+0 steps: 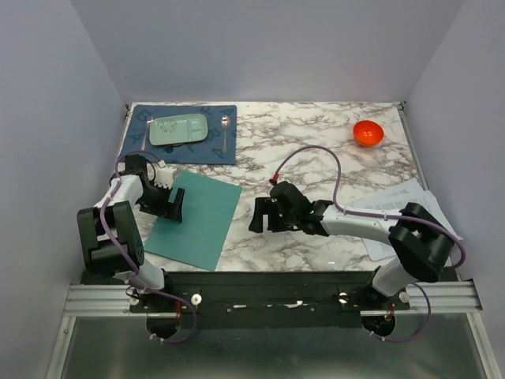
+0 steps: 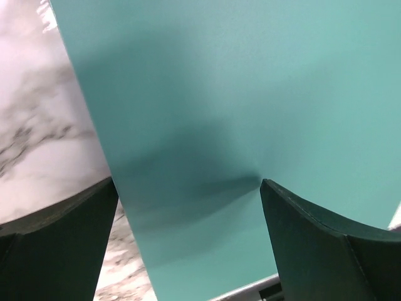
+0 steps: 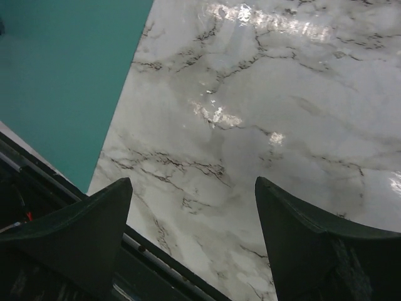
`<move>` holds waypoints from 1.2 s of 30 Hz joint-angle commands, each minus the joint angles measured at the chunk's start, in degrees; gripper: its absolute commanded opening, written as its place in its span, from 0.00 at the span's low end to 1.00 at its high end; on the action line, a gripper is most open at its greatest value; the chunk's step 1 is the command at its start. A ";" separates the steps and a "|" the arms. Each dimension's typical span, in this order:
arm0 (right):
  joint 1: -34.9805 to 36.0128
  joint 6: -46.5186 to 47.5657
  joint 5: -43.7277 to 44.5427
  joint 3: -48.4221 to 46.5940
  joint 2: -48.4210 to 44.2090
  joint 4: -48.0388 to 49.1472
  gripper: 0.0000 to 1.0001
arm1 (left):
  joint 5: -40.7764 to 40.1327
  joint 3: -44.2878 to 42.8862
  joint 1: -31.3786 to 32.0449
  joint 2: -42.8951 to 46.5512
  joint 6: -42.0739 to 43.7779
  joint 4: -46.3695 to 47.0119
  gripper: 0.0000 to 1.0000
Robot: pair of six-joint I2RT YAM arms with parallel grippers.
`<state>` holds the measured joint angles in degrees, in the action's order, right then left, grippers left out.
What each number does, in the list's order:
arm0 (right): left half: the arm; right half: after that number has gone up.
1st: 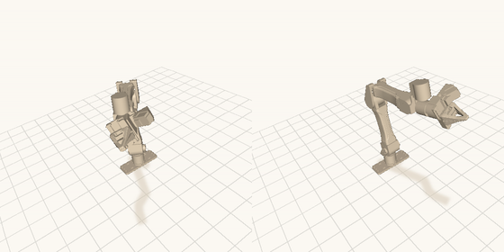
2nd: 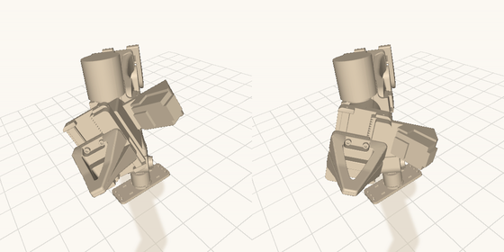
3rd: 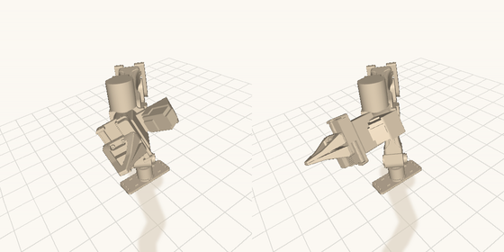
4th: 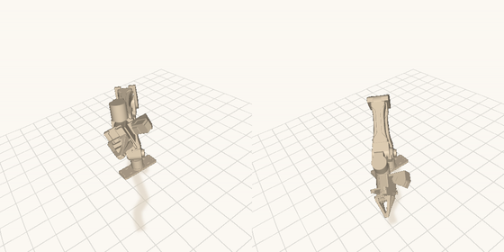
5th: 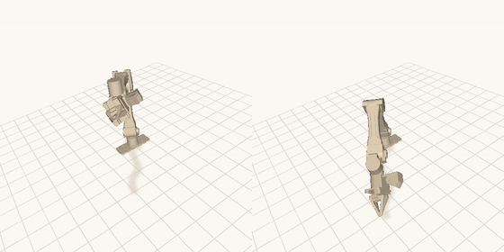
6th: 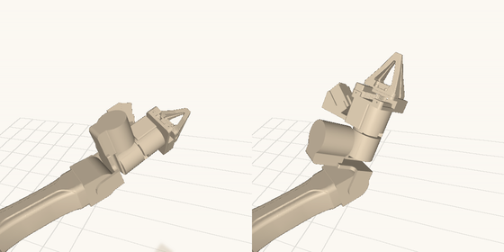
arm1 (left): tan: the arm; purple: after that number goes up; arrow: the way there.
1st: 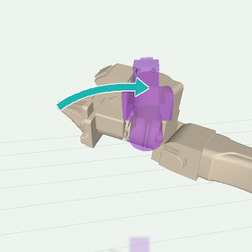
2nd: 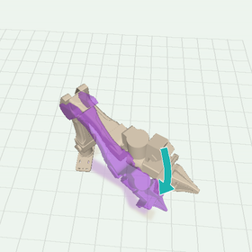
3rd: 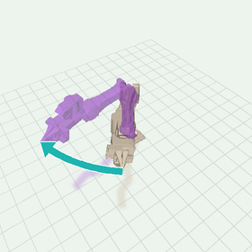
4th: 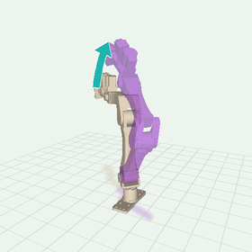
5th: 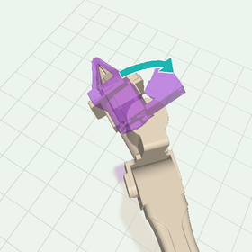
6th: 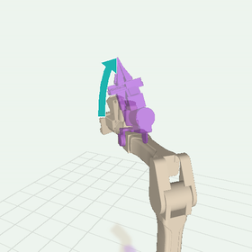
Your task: Put the files into the folder
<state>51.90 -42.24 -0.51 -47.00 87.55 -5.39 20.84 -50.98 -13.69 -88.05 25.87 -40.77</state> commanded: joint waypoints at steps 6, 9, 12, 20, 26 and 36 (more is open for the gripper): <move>0.39 -6.36 -4.85 -4.94 7.99 8.73 0.88 | 18.17 -10.28 10.34 -3.97 -3.18 -10.21 0.99; 0.31 -8.29 -4.23 -5.82 10.53 8.90 0.87 | 18.80 -10.02 14.91 -4.41 -5.47 -9.24 0.99; 0.22 -10.58 -3.01 -5.82 12.12 8.73 0.87 | 17.14 -10.01 16.15 -4.15 -5.83 -9.24 0.99; -0.40 -12.08 0.16 -6.25 13.52 7.15 0.87 | 9.66 -13.70 7.82 2.88 0.49 -11.43 0.99; -0.75 -12.34 0.16 -8.54 15.11 7.06 0.86 | -10.14 -12.05 3.76 2.80 5.16 -3.20 0.99; -1.18 -14.09 1.66 -8.37 15.55 7.14 0.85 | -23.12 2.98 4.72 3.59 14.29 11.07 0.96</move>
<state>51.27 -54.68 -2.17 -54.52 101.58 2.39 4.78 -51.48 -9.87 -84.82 33.76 -35.05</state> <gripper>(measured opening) 0.850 0.964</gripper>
